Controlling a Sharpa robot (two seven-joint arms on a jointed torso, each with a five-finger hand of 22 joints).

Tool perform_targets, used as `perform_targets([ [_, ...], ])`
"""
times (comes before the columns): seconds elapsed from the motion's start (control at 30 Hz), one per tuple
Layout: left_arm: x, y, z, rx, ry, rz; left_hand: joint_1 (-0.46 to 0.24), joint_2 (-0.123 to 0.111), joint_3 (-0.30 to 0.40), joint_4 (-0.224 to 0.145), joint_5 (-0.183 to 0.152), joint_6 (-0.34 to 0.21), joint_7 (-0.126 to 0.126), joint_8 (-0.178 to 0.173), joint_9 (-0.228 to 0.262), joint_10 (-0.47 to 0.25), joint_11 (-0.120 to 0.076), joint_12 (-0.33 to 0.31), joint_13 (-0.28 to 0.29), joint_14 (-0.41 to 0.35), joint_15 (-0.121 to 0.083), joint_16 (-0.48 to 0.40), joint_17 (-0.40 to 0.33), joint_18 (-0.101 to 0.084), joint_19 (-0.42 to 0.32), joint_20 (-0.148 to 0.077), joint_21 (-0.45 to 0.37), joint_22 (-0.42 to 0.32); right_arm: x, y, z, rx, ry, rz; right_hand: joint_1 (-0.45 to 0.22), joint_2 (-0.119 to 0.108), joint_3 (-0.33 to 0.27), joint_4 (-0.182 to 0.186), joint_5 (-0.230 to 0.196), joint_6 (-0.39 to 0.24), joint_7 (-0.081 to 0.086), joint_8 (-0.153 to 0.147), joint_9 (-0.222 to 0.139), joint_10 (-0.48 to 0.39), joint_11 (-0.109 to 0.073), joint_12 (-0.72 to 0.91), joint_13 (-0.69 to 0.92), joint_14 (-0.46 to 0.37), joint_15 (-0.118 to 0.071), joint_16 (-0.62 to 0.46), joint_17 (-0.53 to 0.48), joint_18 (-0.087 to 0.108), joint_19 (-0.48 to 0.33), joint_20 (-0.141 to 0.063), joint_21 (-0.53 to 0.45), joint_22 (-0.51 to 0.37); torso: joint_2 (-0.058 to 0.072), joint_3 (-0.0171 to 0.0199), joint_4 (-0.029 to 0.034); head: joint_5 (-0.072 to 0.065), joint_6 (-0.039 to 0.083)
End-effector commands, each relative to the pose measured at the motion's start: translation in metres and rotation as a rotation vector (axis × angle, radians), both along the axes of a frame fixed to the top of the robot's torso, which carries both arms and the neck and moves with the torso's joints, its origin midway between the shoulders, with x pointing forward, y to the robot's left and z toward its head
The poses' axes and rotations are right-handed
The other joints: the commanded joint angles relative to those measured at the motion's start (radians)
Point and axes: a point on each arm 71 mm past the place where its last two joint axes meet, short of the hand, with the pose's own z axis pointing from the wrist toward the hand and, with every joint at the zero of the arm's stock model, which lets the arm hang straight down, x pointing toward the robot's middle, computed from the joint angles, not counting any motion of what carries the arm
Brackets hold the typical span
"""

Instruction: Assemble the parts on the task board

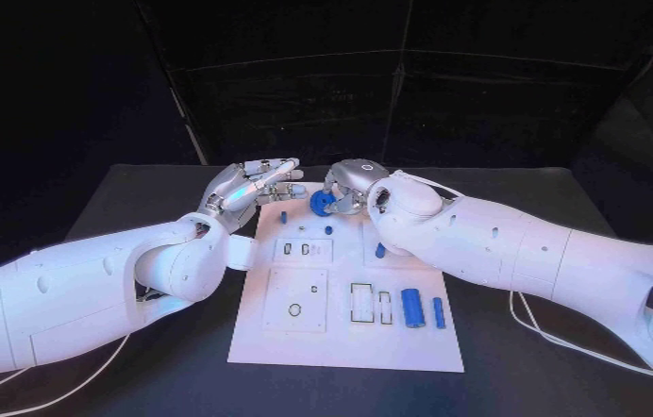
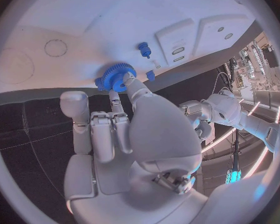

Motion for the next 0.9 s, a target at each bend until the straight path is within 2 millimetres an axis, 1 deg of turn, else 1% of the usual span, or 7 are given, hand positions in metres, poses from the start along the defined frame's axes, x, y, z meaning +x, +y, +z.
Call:
perform_targets([
  [0.03, 0.0003, -0.0013, 0.0018, -0.005, -0.012, -0.014, 0.0, 0.006, 0.003, -0.003, -0.001, 0.002, 0.039, -0.004, -0.001, -0.004, 0.005, -0.004, -0.001, 0.008, -0.001, -0.004, 0.001, 0.004, 0.008, -0.001, -0.004, -0.001, 0.0008, 0.0015, 0.0019, 0.002, -0.017, 0.006, -0.009, -0.002, 0.007, -0.001, 0.005, 0.036, -0.025, -0.001, 0.019, 0.078, -0.003, 0.0, 0.222, 0.097, -0.001, 0.004, 0.222, -0.01, 0.007, 0.0, 0.007, 0.001, -0.001, -0.0005, -0.0011, 0.0, -0.001],
  [0.2, 0.0007, -0.0019, 0.0016, -0.005, -0.011, -0.015, 0.0, 0.006, 0.003, -0.003, -0.001, 0.002, 0.039, -0.004, -0.001, -0.004, 0.005, -0.004, -0.001, 0.008, -0.001, -0.004, 0.001, 0.004, 0.008, -0.001, -0.004, -0.001, -0.0001, 0.0059, -0.0002, -0.015, 0.008, 0.02, -0.03, -0.018, 0.004, 0.002, -0.006, 0.025, -0.017, -0.017, 0.016, 0.075, 0.003, -0.004, 0.217, 0.097, 0.003, 0.004, 0.221, -0.01, 0.005, 0.003, 0.006, -0.001, -0.001, -0.0008, -0.0014, 0.0, -0.003],
  [0.3, 0.0008, -0.0024, 0.0015, -0.005, -0.01, -0.016, 0.0, 0.006, 0.003, -0.003, -0.001, 0.002, 0.039, -0.004, -0.001, -0.004, 0.005, -0.004, -0.001, 0.008, -0.001, -0.004, 0.001, 0.004, 0.008, -0.001, -0.004, -0.001, -0.0004, 0.0073, -0.0012, -0.025, 0.021, 0.024, -0.075, -0.043, -0.02, 0.022, -0.028, 0.004, -0.007, -0.04, 0.01, 0.069, 0.012, -0.013, 0.207, 0.097, 0.011, 0.003, 0.219, -0.01, 0.001, 0.009, 0.003, -0.006, -0.001, -0.0006, -0.001, 0.001, -0.004],
  [0.4, 0.0008, -0.0023, 0.0015, -0.005, -0.009, -0.016, 0.0, 0.006, 0.003, -0.003, -0.001, 0.002, 0.039, -0.004, -0.001, -0.004, 0.005, -0.004, -0.001, 0.008, -0.001, -0.004, 0.001, 0.004, 0.008, -0.001, -0.004, -0.001, 0.0002, 0.0065, -0.0014, -0.025, 0.021, 0.018, -0.092, -0.051, -0.032, 0.031, -0.043, -0.015, -0.002, -0.06, 0.006, 0.064, 0.018, -0.019, 0.2, 0.096, 0.017, 0.002, 0.217, -0.009, -0.002, 0.015, 0.002, -0.009, -0.001, -0.0003, -0.0015, 0.001, -0.006],
  [0.6, 0.0007, -0.0015, 0.0014, -0.004, -0.006, -0.017, -0.002, 0.007, 0.004, -0.003, -0.001, 0.003, 0.039, -0.004, -0.001, -0.004, 0.005, -0.004, -0.001, 0.008, -0.001, -0.005, 0.001, 0.004, 0.008, -0.001, -0.004, -0.002, 0.0014, 0.0045, -0.0031, -0.04, 0.036, 0.008, -0.107, -0.057, -0.052, 0.048, -0.052, -0.074, 0.015, -0.108, -0.009, 0.053, 0.033, -0.032, 0.187, 0.097, 0.031, 0.003, 0.219, -0.008, -0.007, 0.028, 0.001, -0.012, -0.001, -0.0008, -0.0011, 0.001, -0.006],
  [0.8, 0.0008, -0.0007, 0.0013, -0.002, -0.004, -0.016, -0.003, 0.008, 0.004, -0.003, -0.001, 0.003, 0.039, -0.004, -0.001, -0.004, 0.005, -0.005, -0.001, 0.008, -0.001, -0.005, 0.001, 0.004, 0.008, -0.001, -0.004, -0.002, 0.001, 0.0049, -0.0057, -0.059, 0.07, 0.008, -0.134, -0.049, -0.071, 0.081, -0.035, -0.077, 0.019, -0.119, -0.01, 0.05, 0.037, -0.035, 0.184, 0.097, 0.036, 0.004, 0.223, -0.007, -0.009, 0.035, 0.003, -0.011, -0.001, -0.0003, -0.0014, 0.001, -0.007],
  [0.9, 0.0008, -0.0005, 0.0013, -0.002, -0.003, -0.016, -0.003, 0.008, 0.004, -0.003, -0.001, 0.003, 0.039, -0.004, -0.001, -0.004, 0.005, -0.005, -0.001, 0.008, -0.001, -0.005, 0.001, 0.004, 0.008, -0.001, -0.004, -0.002, 0.0009, 0.005, -0.0065, -0.066, 0.08, 0.007, -0.137, -0.046, -0.073, 0.086, -0.034, -0.077, 0.019, -0.12, -0.01, 0.05, 0.038, -0.035, 0.185, 0.097, 0.036, 0.004, 0.223, -0.007, -0.009, 0.036, 0.003, -0.011, -0.001, -0.0005, -0.0016, 0.001, -0.007],
])
